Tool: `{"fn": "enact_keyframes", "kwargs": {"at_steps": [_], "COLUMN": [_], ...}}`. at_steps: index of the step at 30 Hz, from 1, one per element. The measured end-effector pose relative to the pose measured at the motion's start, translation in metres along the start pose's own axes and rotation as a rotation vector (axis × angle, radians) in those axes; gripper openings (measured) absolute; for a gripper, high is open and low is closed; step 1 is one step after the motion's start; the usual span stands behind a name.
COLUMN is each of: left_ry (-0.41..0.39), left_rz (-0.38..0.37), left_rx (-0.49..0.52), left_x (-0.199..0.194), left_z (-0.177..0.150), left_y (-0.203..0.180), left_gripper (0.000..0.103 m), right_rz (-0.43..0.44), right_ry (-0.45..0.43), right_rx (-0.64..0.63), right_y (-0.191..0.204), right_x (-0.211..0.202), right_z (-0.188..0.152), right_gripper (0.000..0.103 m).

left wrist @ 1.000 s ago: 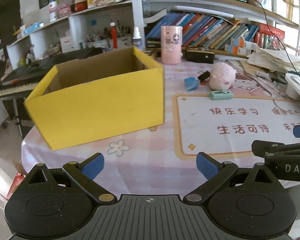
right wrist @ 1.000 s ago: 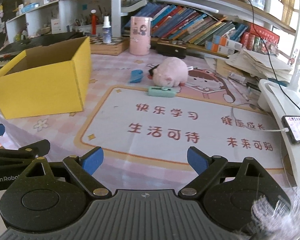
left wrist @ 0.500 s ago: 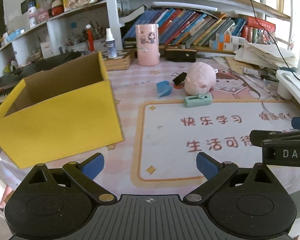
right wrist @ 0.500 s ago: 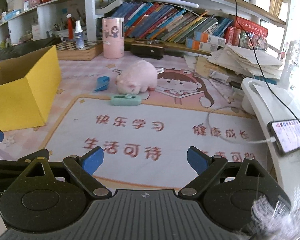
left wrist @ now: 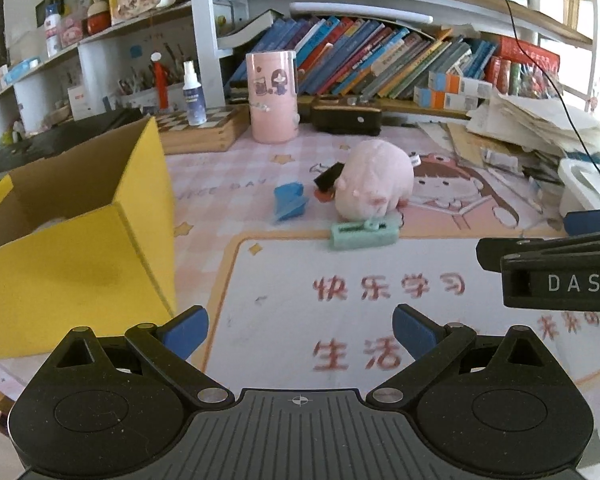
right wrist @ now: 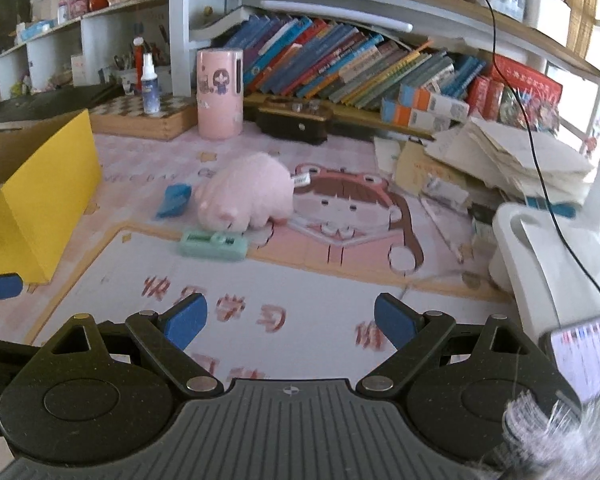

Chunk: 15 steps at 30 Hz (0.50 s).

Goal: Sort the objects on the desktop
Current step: 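Move both grippers toward the green stapler and pink plush pig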

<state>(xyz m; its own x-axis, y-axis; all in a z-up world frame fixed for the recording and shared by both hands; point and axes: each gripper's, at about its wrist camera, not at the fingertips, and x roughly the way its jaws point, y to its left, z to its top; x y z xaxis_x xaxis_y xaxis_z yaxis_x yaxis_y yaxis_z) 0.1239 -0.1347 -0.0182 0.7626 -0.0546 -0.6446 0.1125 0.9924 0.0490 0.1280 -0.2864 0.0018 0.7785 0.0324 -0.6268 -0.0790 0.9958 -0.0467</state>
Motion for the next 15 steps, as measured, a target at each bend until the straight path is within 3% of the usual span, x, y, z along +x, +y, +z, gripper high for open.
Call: {"fn": "enact_keyframes", "kwargs": {"at_steps": [15], "left_ry": [0.014], "left_rz": [0.006], "left_rx": [0.012], "left_x": [0.044], "left_z": [0.033], "left_y": [-0.058], "left_gripper": [0.100], "right_rz": [0.011], "right_ry": [-0.037], "right_rx": [0.033], "right_y": [-0.071], "right_x": [0.030], "right_z": [0.024], "right_gripper": [0.091]}}
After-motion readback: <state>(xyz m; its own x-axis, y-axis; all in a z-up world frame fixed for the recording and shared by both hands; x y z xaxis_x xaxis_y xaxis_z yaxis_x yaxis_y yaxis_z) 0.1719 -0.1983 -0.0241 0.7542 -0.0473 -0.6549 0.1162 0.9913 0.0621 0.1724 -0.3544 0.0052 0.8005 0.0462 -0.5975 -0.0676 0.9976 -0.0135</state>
